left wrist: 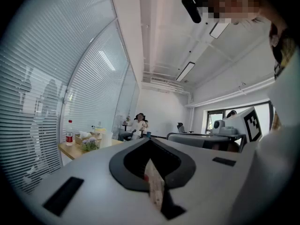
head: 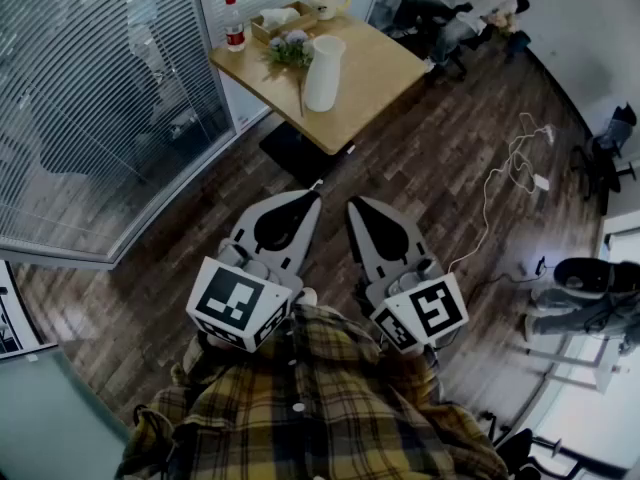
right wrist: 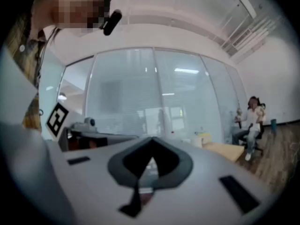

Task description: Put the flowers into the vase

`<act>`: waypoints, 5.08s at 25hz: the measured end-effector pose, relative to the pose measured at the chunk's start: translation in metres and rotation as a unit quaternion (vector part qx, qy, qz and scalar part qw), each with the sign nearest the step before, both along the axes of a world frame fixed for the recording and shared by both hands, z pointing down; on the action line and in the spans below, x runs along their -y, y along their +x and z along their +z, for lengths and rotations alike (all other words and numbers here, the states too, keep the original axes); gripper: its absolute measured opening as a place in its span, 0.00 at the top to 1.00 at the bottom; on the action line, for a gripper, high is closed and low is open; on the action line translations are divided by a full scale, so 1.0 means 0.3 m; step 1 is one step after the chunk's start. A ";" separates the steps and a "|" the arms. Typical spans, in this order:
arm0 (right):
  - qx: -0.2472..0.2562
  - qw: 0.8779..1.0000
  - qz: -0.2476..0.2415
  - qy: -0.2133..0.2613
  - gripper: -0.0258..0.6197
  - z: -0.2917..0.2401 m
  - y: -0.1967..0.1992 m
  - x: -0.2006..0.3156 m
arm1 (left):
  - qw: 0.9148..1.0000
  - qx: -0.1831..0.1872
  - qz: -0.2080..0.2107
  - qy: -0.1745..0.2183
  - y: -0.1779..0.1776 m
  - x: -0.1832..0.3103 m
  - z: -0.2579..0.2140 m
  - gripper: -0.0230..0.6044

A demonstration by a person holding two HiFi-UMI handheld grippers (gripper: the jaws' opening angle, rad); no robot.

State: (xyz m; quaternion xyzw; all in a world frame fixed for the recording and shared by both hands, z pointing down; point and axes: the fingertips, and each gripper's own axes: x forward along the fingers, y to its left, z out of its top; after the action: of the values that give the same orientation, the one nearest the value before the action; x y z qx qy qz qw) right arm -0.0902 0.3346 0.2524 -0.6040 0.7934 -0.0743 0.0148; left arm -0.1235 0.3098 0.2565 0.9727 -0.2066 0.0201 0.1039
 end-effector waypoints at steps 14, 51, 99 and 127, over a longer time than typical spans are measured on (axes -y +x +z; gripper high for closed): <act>0.002 1.000 0.012 -0.001 0.94 0.005 0.100 -0.004 | 1.000 -0.001 -0.008 0.000 0.058 0.037 0.006 0.95; 0.010 0.999 -0.017 -0.034 0.94 0.089 0.220 0.539 | 0.999 0.013 -0.025 -0.016 0.200 0.597 0.063 0.95; 0.030 0.977 -0.200 -0.073 0.94 0.179 0.733 1.189 | 0.952 0.051 -0.298 -0.047 0.427 1.220 0.145 0.95; 0.014 0.993 0.047 -0.107 0.94 0.241 0.793 1.500 | 0.984 0.103 -0.104 -0.100 0.393 1.625 0.371 0.95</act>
State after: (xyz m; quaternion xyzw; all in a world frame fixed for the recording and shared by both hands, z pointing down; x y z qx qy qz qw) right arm 0.1478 -0.1156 0.3247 -0.6376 0.7514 -0.1665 -0.0348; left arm -0.0056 -0.1778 0.3678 0.9234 -0.3128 0.1297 0.1807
